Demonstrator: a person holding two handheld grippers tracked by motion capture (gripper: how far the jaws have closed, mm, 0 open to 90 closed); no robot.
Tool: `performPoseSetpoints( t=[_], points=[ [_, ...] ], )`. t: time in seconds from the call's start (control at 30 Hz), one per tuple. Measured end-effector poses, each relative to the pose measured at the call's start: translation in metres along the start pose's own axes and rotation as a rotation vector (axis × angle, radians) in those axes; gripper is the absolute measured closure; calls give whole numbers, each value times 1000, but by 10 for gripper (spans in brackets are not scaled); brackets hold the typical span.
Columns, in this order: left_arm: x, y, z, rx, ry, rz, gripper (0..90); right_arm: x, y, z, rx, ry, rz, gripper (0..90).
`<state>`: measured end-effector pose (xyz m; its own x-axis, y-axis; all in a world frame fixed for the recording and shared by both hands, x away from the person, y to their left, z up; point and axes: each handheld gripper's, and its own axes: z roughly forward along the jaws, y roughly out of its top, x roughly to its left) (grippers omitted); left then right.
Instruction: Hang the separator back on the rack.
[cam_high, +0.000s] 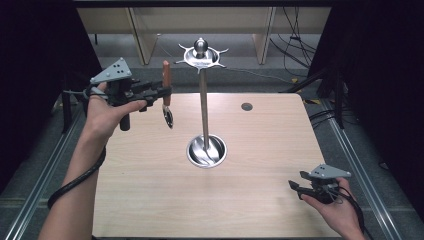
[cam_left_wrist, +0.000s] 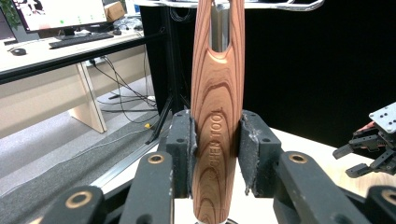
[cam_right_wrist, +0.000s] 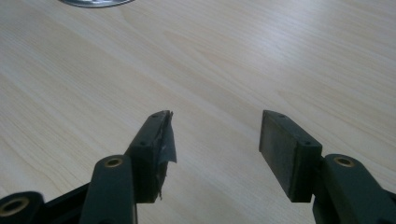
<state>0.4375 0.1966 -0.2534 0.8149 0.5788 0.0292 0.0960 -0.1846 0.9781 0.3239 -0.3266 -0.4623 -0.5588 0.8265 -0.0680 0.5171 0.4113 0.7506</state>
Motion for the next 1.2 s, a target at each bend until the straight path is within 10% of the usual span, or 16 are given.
performPoseSetpoints(
  t=[1.2],
  points=[
    [7, 10, 13, -1, -34, 2, 673, 1, 0, 0, 10, 5, 15, 445]
  ],
)
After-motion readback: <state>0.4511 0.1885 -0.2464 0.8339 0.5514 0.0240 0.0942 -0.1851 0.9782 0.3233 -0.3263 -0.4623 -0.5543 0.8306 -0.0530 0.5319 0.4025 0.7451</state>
